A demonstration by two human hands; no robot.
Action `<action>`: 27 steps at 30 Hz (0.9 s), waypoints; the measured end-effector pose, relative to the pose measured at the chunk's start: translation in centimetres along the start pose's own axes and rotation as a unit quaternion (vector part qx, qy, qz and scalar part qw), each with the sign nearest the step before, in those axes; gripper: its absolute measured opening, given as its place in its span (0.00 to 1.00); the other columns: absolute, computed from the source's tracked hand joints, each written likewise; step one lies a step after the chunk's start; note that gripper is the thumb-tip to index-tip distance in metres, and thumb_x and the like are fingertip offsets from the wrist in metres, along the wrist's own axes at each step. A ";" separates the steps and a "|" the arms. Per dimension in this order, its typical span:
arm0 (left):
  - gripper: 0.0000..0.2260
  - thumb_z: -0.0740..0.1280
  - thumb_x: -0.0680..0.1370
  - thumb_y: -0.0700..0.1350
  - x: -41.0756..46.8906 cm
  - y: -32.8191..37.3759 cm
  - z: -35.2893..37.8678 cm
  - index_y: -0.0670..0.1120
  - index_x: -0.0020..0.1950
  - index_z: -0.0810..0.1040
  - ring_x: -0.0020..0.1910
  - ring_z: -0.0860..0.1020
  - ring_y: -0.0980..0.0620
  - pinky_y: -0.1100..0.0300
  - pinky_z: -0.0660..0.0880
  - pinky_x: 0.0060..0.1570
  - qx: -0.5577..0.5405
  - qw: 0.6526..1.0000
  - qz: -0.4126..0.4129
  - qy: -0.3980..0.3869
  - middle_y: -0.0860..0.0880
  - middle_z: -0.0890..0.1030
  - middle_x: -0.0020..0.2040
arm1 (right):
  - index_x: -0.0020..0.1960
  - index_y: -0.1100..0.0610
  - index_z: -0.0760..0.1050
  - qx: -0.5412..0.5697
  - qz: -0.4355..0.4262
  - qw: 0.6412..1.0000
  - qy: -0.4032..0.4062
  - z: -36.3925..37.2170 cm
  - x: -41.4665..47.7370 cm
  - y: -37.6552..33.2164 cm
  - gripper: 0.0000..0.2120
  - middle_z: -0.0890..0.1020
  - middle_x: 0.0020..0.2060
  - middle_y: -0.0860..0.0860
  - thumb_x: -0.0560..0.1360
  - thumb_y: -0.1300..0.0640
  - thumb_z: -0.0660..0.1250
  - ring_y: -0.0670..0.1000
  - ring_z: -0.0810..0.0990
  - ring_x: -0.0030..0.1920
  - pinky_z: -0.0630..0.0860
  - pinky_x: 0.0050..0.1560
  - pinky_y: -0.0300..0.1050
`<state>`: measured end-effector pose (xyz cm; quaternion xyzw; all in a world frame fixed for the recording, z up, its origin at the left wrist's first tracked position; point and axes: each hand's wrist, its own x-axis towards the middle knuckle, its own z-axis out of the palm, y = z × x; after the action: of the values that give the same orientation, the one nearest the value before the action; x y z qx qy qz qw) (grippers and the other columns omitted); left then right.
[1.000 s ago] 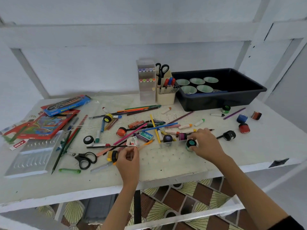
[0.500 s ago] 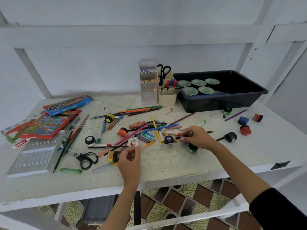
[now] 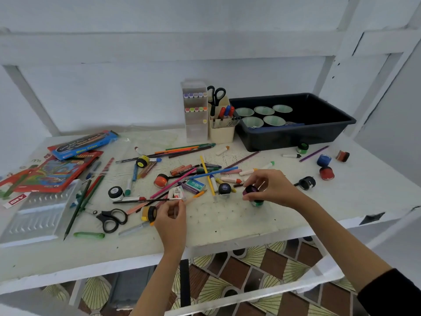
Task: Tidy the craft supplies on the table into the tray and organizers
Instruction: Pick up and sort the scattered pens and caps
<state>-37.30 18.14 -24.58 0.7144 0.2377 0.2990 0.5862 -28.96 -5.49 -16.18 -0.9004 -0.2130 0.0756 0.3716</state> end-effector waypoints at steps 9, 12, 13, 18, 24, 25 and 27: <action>0.02 0.68 0.76 0.39 0.0 0.1 -0.1 0.45 0.44 0.79 0.39 0.74 0.58 0.71 0.70 0.40 0.002 1.000 -0.004 0.002 0.49 0.79 0.41 | 0.46 0.49 0.80 -0.094 -0.028 0.995 -0.034 1.0 -2.3 0.6 0.14 0.78 0.46 0.47 0.63 0.51 0.78 0.45 0.75 0.48 0.76 0.46 0.36; 0.02 0.68 0.76 0.40 0.0 -0.1 -0.1 0.45 0.45 0.79 0.40 0.74 0.57 0.71 0.70 0.40 0.005 1.000 -0.004 0.001 0.49 0.79 0.42 | 0.47 0.49 0.80 -0.102 -0.008 0.995 -0.018 1.2 -2.7 0.8 0.14 0.73 0.47 0.48 0.63 0.50 0.78 0.46 0.73 0.46 0.73 0.43 0.32; 0.02 0.68 0.76 0.40 0.0 -0.1 -0.1 0.45 0.45 0.79 0.40 0.74 0.56 0.71 0.70 0.41 0.005 1.000 -0.004 0.001 0.49 0.79 0.42 | 0.48 0.49 0.81 -0.107 -0.006 0.994 -0.016 1.3 -2.7 0.9 0.14 0.72 0.47 0.48 0.64 0.50 0.77 0.45 0.72 0.46 0.71 0.42 0.31; 0.02 0.68 0.76 0.39 0.0 0.0 0.0 0.45 0.44 0.79 0.41 0.75 0.54 0.69 0.71 0.41 0.002 1.000 -0.005 0.001 0.48 0.79 0.42 | 0.50 0.53 0.83 -0.142 0.005 0.990 0.005 1.6 -3.4 0.8 0.10 0.73 0.46 0.49 0.69 0.55 0.74 0.48 0.72 0.47 0.69 0.44 0.32; 0.02 0.68 0.76 0.40 -0.2 0.0 -0.1 0.45 0.44 0.79 0.40 0.75 0.55 0.70 0.70 0.41 0.010 1.000 0.003 0.003 0.49 0.79 0.41 | 0.52 0.56 0.82 -0.210 0.035 0.977 -0.001 2.0 -3.2 -0.1 0.10 0.73 0.46 0.49 0.71 0.58 0.72 0.47 0.71 0.48 0.69 0.50 0.37; 0.02 0.68 0.76 0.40 -0.1 0.0 -0.1 0.45 0.44 0.79 0.41 0.75 0.55 0.70 0.71 0.41 0.009 1.000 0.002 0.002 0.49 0.79 0.42 | 0.53 0.56 0.82 -0.225 0.044 0.973 -0.001 2.1 -3.1 -0.3 0.10 0.73 0.48 0.49 0.71 0.58 0.72 0.47 0.71 0.49 0.70 0.50 0.38; 0.02 0.68 0.76 0.40 -0.1 -0.1 -0.1 0.45 0.44 0.79 0.41 0.75 0.54 0.69 0.71 0.41 0.008 1.000 0.002 0.001 0.48 0.79 0.42 | 0.54 0.56 0.82 -0.254 0.063 0.965 -0.008 2.1 -2.8 -0.8 0.11 0.76 0.50 0.52 0.72 0.58 0.71 0.48 0.73 0.49 0.71 0.51 0.38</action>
<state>-37.44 18.12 -24.68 0.7190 0.2392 0.2992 0.5799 -32.33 -4.86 -17.22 -0.9763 -0.1709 0.0491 0.1231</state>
